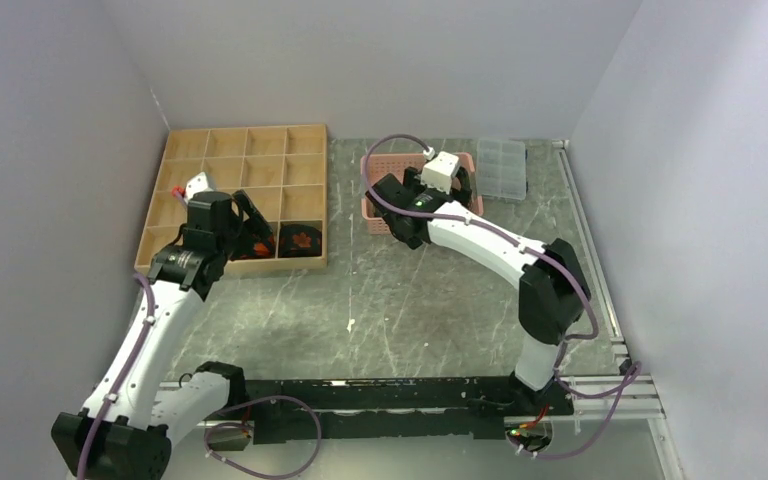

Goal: Roll the ties
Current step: Pick up the tie from the bin.

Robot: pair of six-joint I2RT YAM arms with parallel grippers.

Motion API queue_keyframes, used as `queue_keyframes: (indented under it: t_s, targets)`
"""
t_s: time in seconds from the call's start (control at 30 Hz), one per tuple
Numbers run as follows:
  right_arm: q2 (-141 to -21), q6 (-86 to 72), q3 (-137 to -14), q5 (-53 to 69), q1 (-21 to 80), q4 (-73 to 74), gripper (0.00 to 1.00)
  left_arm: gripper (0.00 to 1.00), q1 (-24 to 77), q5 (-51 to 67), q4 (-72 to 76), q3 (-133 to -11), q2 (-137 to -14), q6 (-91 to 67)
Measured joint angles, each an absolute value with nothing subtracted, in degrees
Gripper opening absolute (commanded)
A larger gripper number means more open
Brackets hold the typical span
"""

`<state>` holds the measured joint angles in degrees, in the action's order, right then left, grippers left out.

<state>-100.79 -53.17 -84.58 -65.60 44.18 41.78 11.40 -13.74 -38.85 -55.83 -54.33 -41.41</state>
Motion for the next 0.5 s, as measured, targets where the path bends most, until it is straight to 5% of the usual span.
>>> queue_keyframes:
  t_s: [0.2,0.5]
  targets:
    - [-101.16,-56.71,-83.92,-67.35,44.36,50.06,1.0,0.94,11.4,-14.24,-39.2,-55.83,-56.34,-41.21]
    - [-71.48,-30.41,-57.1,-49.04,42.37,20.4,0.99,0.94,11.4,-13.61,-39.35,-55.7,-57.23,-40.27]
